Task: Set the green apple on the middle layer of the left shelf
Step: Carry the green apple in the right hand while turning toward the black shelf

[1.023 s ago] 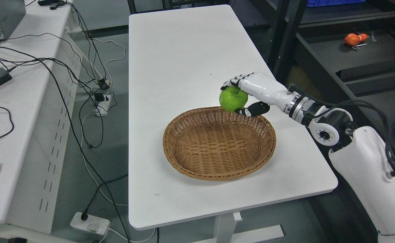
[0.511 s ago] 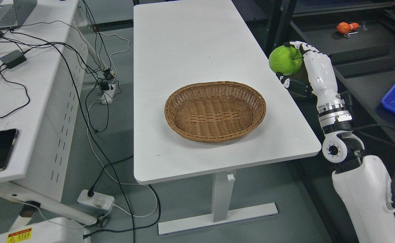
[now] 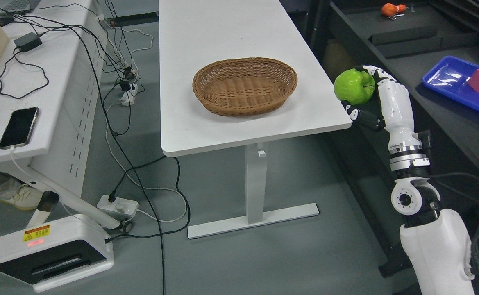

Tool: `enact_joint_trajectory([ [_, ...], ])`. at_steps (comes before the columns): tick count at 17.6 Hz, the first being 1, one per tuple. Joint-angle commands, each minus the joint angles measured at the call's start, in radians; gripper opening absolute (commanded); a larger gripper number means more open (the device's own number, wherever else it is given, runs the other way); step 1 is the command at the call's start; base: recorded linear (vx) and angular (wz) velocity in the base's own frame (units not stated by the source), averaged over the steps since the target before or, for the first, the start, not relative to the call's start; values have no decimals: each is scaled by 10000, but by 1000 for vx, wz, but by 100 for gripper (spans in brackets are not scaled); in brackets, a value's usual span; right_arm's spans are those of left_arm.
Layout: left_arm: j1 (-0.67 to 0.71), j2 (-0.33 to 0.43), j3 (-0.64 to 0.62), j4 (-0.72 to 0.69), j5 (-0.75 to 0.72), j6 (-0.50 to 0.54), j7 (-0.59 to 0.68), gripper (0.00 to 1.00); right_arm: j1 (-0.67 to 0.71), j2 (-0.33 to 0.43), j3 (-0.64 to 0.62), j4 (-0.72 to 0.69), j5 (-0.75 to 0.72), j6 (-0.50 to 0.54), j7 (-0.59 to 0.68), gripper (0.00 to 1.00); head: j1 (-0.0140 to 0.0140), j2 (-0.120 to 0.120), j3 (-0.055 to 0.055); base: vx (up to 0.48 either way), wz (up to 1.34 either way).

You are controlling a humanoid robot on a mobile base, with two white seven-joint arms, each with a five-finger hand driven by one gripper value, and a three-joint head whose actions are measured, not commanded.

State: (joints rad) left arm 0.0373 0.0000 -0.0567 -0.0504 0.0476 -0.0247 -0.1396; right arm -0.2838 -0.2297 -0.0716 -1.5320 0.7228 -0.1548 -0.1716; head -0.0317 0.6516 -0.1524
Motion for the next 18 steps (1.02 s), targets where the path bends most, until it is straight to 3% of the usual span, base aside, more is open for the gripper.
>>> enact_joint_trajectory([
  [1, -5, 175, 0, -3, 0, 1, 1, 100, 306, 502, -511, -158, -3, -32, -2, 0, 0, 0, 0, -489, -469],
  [8, -5, 175, 0, -3, 0, 1, 1, 100, 506, 563, -511, -158, -3, -32, -18, 0, 0, 0, 0, -384, -1112],
  [13, -5, 175, 0, 13, 0, -14, 1, 100, 537, 548, -511, -158, -3, -47, -2, 0, 0, 0, 0, -128, -1864],
  [18, -5, 175, 0, -3, 0, -14, 1, 100, 675, 548, -511, -158, 12, -32, 13, 0, 0, -3, 0, 36, -917],
])
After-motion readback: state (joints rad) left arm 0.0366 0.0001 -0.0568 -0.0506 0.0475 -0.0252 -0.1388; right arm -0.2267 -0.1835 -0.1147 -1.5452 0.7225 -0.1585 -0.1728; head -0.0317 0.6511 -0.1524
